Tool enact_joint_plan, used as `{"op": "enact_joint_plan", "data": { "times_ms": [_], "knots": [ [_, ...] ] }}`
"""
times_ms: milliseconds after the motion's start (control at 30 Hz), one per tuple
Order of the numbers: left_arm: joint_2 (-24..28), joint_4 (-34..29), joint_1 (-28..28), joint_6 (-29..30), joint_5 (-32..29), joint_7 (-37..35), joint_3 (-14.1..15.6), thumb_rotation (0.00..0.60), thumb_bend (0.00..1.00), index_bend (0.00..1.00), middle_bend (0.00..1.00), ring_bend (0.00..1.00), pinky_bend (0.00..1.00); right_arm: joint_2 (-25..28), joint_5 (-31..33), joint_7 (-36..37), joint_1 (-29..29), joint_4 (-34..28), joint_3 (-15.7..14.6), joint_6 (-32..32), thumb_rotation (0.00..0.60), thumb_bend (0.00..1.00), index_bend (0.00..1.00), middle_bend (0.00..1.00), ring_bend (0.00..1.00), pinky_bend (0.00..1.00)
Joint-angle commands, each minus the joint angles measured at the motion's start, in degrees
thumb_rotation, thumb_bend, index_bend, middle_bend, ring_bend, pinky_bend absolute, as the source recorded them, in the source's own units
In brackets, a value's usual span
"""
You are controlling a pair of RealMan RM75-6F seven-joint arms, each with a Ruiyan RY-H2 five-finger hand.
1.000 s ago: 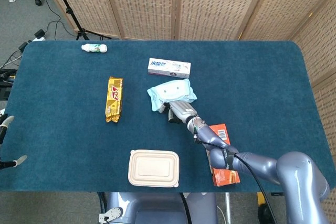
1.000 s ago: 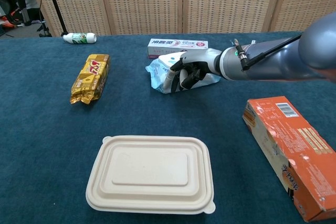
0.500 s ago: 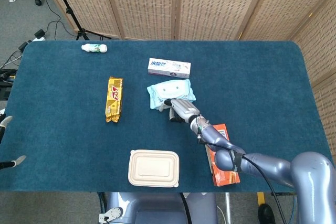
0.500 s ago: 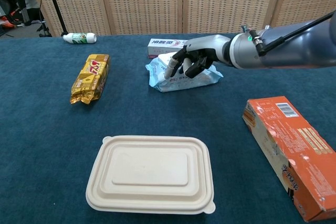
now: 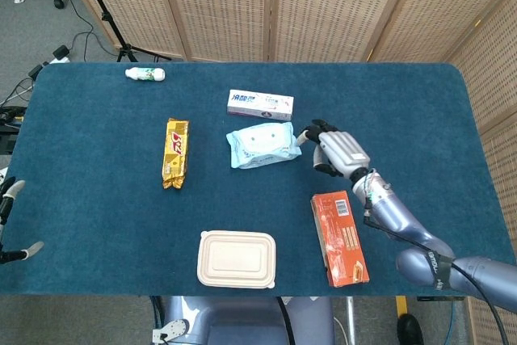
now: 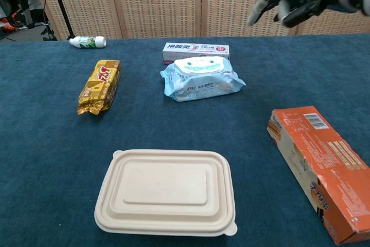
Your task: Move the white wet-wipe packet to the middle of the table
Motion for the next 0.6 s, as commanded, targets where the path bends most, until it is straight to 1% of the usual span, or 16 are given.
{"op": "enact_joint_plan", "data": {
  "times_ms": [33, 67, 100, 133, 167, 233, 433, 500, 600],
  "knots": [
    [-0.4, 0.3, -0.2, -0.3, -0.1, 0.5, 0.0, 0.6, 0.0, 0.0, 0.0, 0.0, 0.0, 4.0, -8.0, 5.4, -6.9, -0.2, -1.2, 7.0, 0.6, 0.35, 0.12, 0.1, 0.02, 0.13],
    [-0.6, 0.4, -0.3, -0.3, -0.1, 0.8, 0.0, 0.6, 0.0, 0.0, 0.0, 0.0, 0.0, 4.6, -10.7, 6.5, -9.1, 0.8, -1.9, 10.1, 0.6, 0.2, 0.09, 0.07, 0.01, 0.12],
    [-0.8, 0.5, -0.3, -0.3, -0.2, 1.1, -0.1, 0.6, 0.0, 0.0, 0.0, 0.0, 0.0, 4.9, -12.2, 6.9, -10.6, 1.7, -2.4, 12.3, 0.6, 0.06, 0.06, 0.03, 0.0, 0.1],
    [-1.0, 0.6, -0.3, -0.2, -0.2, 1.4, -0.1, 0.6, 0.0, 0.0, 0.0, 0.0, 0.0, 5.0, -13.6, 7.5, -11.9, 2.5, -3.0, 14.1, 0.6, 0.02, 0.05, 0.01, 0.0, 0.08],
    [-1.2, 0.7, -0.3, 0.0, -0.1, 1.9, -0.2, 0.6, 0.0, 0.0, 0.0, 0.0, 0.0, 5.4, -15.3, 8.6, -13.9, 3.5, -3.8, 16.8, 0.6, 0.0, 0.05, 0.0, 0.0, 0.06],
    [-1.6, 0.7, -0.2, 0.5, 0.1, 2.5, -0.2, 0.6, 0.0, 0.0, 0.0, 0.0, 0.0, 5.8, -17.5, 10.9, -16.8, 5.0, -4.8, 20.5, 0.6, 0.0, 0.05, 0.0, 0.0, 0.03],
    [-2.3, 0.7, 0.4, 2.2, 1.0, 3.3, 0.0, 0.6, 0.0, 0.0, 0.0, 0.0, 0.0, 4.4, -25.1, 15.0, -26.0, 12.7, -8.6, 34.7, 0.58, 0.0, 0.05, 0.0, 0.0, 0.02],
    [-2.5, 0.8, 0.5, 2.6, 1.3, 3.5, 0.0, 0.6, 0.0, 0.0, 0.0, 0.0, 0.0, 3.3, -26.4, 15.7, -28.5, 14.8, -9.4, 38.5, 0.581, 0.0, 0.05, 0.0, 0.0, 0.01],
    [-2.8, 1.2, 0.6, 3.1, 1.6, 3.8, 0.1, 0.6, 0.0, 0.0, 0.0, 0.0, 0.0, 1.5, -27.4, 16.7, -31.4, 16.7, -10.2, 42.5, 0.581, 0.0, 0.05, 0.0, 0.0, 0.01]
  ]
}}
